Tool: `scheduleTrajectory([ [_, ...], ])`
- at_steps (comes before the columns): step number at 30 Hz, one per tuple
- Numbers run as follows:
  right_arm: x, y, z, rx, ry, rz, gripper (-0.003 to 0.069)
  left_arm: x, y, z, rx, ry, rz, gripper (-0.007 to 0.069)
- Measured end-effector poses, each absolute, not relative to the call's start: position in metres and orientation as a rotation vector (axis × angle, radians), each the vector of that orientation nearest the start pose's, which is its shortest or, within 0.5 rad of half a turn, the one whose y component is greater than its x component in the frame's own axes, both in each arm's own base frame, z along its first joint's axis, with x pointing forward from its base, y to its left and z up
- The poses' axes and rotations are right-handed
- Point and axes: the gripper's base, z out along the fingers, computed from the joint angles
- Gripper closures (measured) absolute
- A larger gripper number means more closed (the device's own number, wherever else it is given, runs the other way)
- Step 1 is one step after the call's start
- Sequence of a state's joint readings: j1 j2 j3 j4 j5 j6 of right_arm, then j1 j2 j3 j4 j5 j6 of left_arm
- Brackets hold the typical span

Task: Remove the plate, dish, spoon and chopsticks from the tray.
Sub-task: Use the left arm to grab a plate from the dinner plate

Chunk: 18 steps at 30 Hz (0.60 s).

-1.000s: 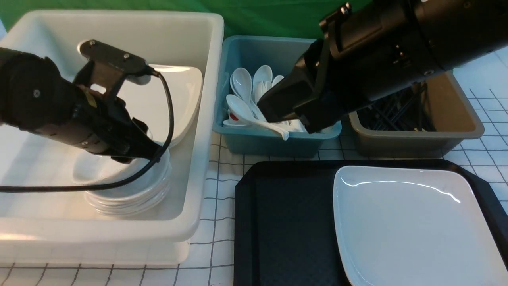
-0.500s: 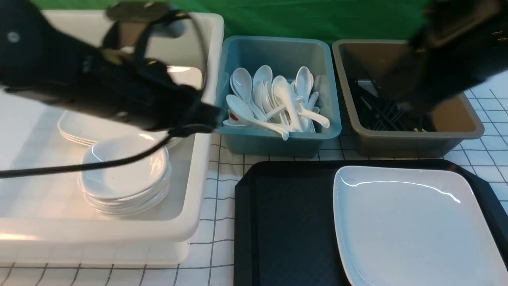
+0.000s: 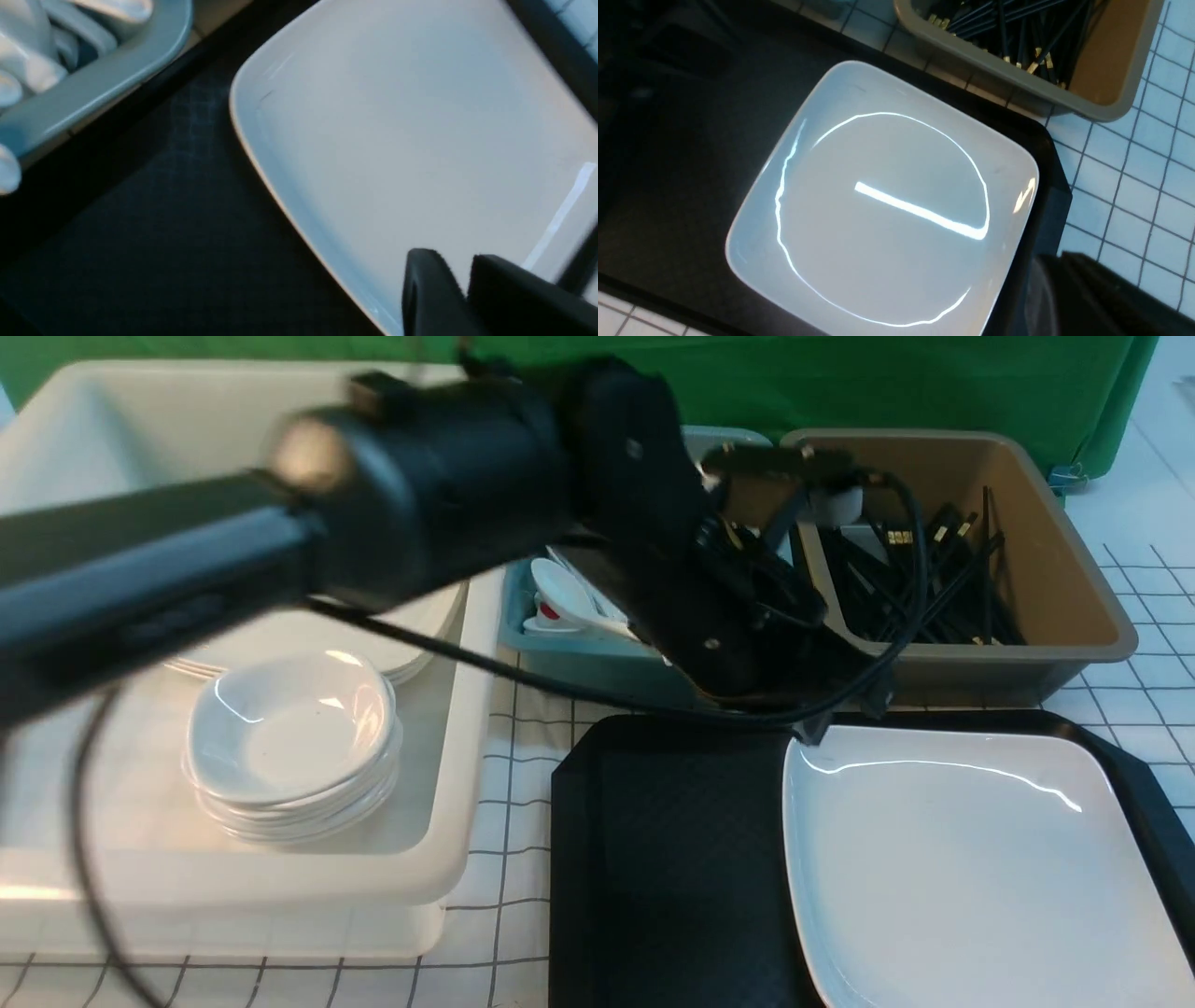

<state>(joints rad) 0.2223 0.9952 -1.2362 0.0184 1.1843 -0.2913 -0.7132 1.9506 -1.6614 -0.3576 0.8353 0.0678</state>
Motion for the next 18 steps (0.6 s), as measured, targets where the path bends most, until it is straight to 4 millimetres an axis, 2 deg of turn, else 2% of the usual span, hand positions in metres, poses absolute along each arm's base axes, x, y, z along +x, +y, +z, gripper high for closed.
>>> scheduleTrajectory([
  [4, 0.149, 0.035, 0.414, -0.605, 2.312, -0.005, 0.0659, 0.338, -0.32, 0.231, 0.817, 2.599, -0.589, 0.0304],
  [8, 0.146, 0.035, 0.414, -0.604, 2.306, -0.005, 0.0659, 0.353, -0.332, 0.207, 0.814, 2.613, -0.576, 0.02],
  [13, 0.146, 0.035, 0.414, -0.604, 2.308, -0.003, 0.0659, 0.368, -0.34, 0.178, 0.794, 2.622, -0.523, 0.0158],
  [18, 0.146, 0.035, 0.414, -0.604, 2.308, -0.003, 0.0659, 0.375, -0.343, 0.163, 0.776, 2.593, -0.505, 0.0162],
])
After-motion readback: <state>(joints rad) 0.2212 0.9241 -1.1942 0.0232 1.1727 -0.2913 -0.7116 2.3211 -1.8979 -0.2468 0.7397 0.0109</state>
